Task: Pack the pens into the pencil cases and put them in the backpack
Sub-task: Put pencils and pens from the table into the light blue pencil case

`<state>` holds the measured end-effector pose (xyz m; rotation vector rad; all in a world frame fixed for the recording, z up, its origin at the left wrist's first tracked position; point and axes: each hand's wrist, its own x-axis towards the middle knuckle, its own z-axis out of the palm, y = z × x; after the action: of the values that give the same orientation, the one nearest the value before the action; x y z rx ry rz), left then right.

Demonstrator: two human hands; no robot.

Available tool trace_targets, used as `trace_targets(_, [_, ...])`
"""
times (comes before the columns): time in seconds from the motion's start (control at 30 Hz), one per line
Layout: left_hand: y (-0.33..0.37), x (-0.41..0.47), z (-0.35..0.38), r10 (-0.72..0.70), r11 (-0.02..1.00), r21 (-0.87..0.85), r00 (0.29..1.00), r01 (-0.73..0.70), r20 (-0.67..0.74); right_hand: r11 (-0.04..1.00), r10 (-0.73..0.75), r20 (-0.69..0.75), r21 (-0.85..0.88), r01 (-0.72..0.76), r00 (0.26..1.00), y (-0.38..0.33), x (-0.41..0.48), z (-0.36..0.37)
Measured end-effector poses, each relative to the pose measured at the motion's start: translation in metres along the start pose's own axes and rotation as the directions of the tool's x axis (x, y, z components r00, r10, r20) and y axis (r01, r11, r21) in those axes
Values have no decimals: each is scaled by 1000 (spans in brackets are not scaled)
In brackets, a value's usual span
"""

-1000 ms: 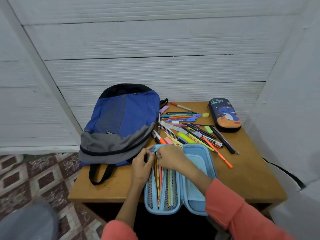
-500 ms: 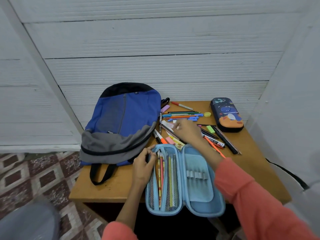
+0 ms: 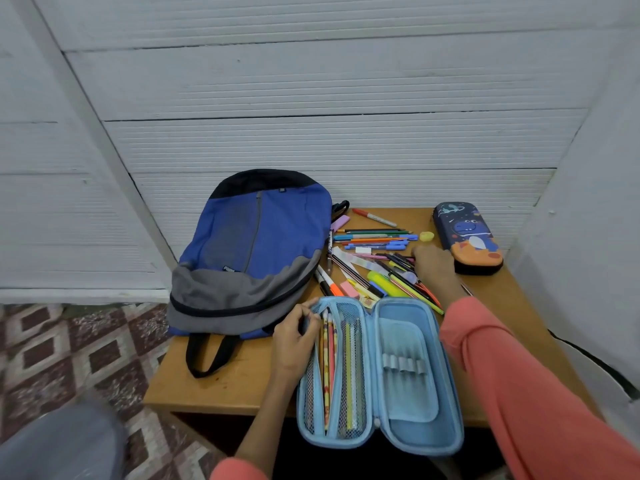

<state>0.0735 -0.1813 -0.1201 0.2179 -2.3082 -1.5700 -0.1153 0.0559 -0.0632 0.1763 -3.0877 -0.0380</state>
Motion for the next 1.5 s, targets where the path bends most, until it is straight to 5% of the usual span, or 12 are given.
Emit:
trace_targets(0.4, [-3,1,1,3,1000,-3,1000,-3,-7,994,69,0,-87,-69,998,-5,11,2])
trace_targets(0.53, [-3,2,1,3,1000,1,1000,-3,-11,997,80,-106,7,-80,991,-3,14,0])
trace_targets(0.63, [-3,2,1,4,1000,-2,1000,-4,-7,969,39,-259,246,27,965,-6,15,-6])
trace_targets(0.77, [-3,1,1,8,1000,2,1000,-8,-14,730,66,-345,657,191,936,-34,-9,-29])
trace_targets(0.87, [-4,2,2,13,1000,7,1000,-13,-15,387,35,-174,910,147,984,-61,-34,-48])
trace_targets(0.97, [-3,2,2,17,1000,3,1000,-17,-15,224,-130,17,975,13,991,-81,-56,-56])
trace_targets(1.2, [-4,4,2,44,998,45,999,-43,-29,292,-496,230,952,-89,837,-106,-89,-58])
trace_targets(1.37, [-5,5,3,54,997,55,998,-52,-41,627,-548,217,746,224,808,-115,-99,-43])
trace_targets(1.5, [-7,5,2,68,997,49,997,-66,-35,759,-536,309,585,287,786,-115,-105,-36])
